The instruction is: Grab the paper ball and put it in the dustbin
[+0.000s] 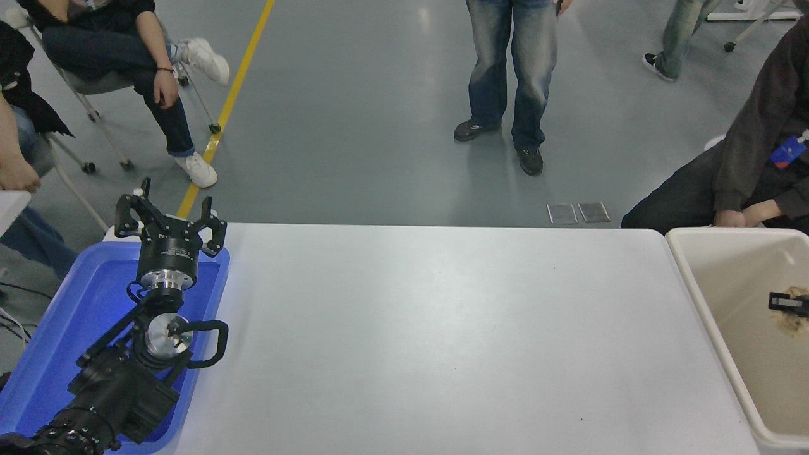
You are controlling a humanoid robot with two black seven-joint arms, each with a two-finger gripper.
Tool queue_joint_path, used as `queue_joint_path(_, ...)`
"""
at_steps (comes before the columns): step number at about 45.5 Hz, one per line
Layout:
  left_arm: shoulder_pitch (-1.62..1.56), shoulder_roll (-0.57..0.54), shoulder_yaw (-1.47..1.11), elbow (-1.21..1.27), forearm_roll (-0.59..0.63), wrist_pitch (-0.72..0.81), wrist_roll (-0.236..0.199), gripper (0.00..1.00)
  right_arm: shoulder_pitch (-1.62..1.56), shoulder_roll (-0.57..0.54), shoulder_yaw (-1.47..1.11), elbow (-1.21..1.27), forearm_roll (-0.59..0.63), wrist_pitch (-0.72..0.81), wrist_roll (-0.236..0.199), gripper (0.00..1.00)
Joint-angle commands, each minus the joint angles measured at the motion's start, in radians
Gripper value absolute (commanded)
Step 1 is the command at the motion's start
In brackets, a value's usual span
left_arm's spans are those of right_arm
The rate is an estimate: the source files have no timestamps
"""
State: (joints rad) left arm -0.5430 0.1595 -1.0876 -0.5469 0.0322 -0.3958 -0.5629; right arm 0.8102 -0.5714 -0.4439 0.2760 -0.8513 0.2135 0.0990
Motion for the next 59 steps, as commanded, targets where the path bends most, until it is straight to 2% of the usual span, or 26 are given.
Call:
queue_joint_path(1, 0.000, 0.000, 0.000, 0.001, 0.000, 0.000, 0.000, 0.99, -0.103, 0.093, 0.039, -0.063, 0.046, -0.071, -0.007, 0.00)
queue_joint_path(4, -0.001, 0.000, 0.000, -0.001, 0.000, 0.000, 0.000, 0.99, -0.102, 0.093, 0.039, -0.063, 0.046, -0.072, -0.009, 0.06)
queue_joint_path(8, -0.001, 0.000, 0.000, -0.001, 0.000, 0.000, 0.000, 0.99, -0.102, 0.094, 0.042, -0.064, 0.046, -0.079, -0.009, 0.20)
queue_joint_path(11, -0.001, 0.000, 0.000, -0.001, 0.000, 0.000, 0.000, 0.99, -0.102, 0.093, 0.044, -0.064, 0.047, -0.080, -0.010, 0.56)
queue_joint_path(13, 0.000, 0.000, 0.000, -0.001, 0.000, 0.000, 0.000, 0.99, -0.100, 0.093, 0.047, -0.064, 0.047, -0.080, -0.010, 0.74)
queue_joint_path(19, -0.002, 0.000, 0.000, 0.001, 0.000, 0.000, 0.000, 0.99, -0.100, 0.091, 0.065, -0.064, 0.047, -0.080, -0.010, 1.00)
queue_joint_path(41, -0.002, 0.000, 0.000, 0.001, 0.000, 0.000, 0.000, 0.99, -0.077, 0.077, 0.115, -0.055, 0.069, -0.109, -0.007, 1.00)
queue_joint_path(46, -0.002, 0.000, 0.000, -0.001, 0.000, 0.000, 0.000, 0.99, -0.062, 0.056, 0.333, -0.018, 0.092, -0.164, -0.007, 1.00)
queue_joint_path(52, -0.002, 0.000, 0.000, -0.001, 0.000, 0.000, 0.000, 0.99, -0.040, 0.042, 0.750, 0.133, 0.098, -0.183, -0.002, 1.00)
queue_joint_path(55, -0.002, 0.000, 0.000, 0.001, 0.000, 0.000, 0.000, 0.99, -0.052, 0.042, 0.976, 0.204, 0.124, -0.177, -0.002, 1.00)
queue_joint_path(59, -0.002, 0.000, 0.000, 0.001, 0.000, 0.000, 0.000, 0.99, -0.055, 0.044, 1.148, 0.281, 0.182, -0.169, -0.002, 1.00)
